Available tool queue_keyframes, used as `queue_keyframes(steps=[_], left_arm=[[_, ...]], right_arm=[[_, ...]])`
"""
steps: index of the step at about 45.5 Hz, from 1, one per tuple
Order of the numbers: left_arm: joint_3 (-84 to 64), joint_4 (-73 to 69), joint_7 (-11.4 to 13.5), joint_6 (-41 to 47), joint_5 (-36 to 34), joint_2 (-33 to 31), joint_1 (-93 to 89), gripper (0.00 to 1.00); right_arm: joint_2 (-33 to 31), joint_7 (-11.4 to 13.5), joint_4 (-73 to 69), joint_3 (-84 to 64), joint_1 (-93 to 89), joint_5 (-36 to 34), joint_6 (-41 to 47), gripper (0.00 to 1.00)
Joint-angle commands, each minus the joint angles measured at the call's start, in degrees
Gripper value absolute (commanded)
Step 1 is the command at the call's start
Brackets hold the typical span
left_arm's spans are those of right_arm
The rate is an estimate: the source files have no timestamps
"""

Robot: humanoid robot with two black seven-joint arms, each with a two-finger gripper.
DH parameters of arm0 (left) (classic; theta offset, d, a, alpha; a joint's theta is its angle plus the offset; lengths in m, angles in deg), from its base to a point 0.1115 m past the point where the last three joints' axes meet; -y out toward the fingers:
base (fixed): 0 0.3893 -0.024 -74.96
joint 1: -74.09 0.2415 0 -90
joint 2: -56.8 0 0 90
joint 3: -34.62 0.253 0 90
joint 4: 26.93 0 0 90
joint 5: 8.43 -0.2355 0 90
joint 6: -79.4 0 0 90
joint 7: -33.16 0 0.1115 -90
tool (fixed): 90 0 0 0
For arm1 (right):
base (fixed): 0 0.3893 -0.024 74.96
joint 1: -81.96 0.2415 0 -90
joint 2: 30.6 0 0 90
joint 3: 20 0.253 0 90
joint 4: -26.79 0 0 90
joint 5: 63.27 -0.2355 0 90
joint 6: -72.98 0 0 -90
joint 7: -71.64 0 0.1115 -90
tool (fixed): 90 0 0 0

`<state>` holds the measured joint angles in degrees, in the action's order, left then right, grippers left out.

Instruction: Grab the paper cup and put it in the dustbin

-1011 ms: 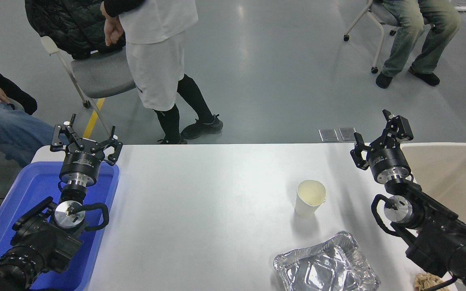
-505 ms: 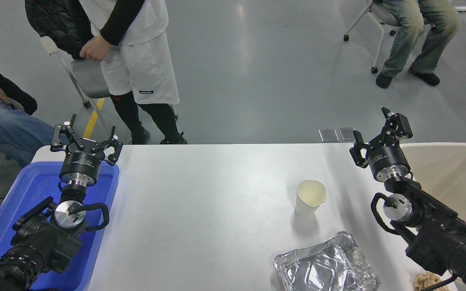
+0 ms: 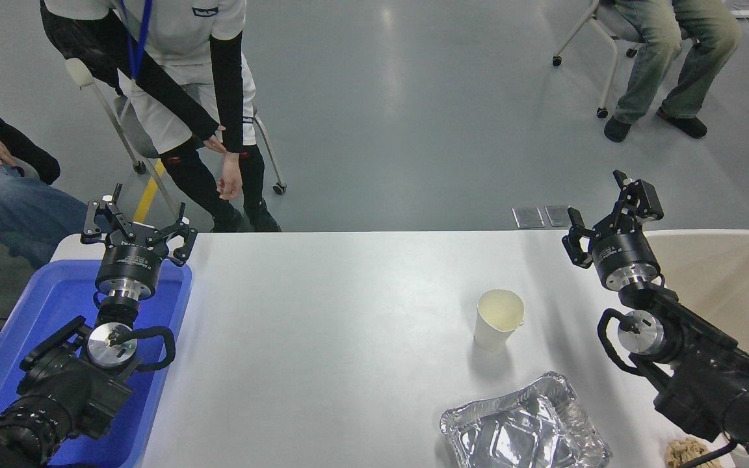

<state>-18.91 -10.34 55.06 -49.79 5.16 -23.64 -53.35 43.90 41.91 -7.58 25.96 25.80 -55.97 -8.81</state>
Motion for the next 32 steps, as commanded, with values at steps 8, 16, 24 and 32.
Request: queue_keyframes(steps=[8, 16, 24, 32], left_arm=[[0.00, 0.03, -0.01, 0.00, 0.03, -0.06, 0.00, 0.99], [0.00, 0.03, -0.01, 0.00, 0.03, -0.06, 0.00, 0.99], [0.00, 0.03, -0.02, 0.00, 0.03, -0.06, 0.00, 0.99], [0.00, 0.03, -0.02, -0.09, 0.03, -0.06, 0.00, 0.99]], right_arm=[[-5.33, 0.02, -0.34, -9.74, 2.72, 0.17, -0.13, 1.00], [-10.07, 0.02, -1.22, -18.18, 5.88, -0.80, -0.22, 1.00], [-18.42, 0.02, -1.74, -27.14, 8.25, -0.97, 0.22, 1.00], [-26.06, 0.02, -8.59, -41.37, 13.61, -0.45, 0.22, 1.00]])
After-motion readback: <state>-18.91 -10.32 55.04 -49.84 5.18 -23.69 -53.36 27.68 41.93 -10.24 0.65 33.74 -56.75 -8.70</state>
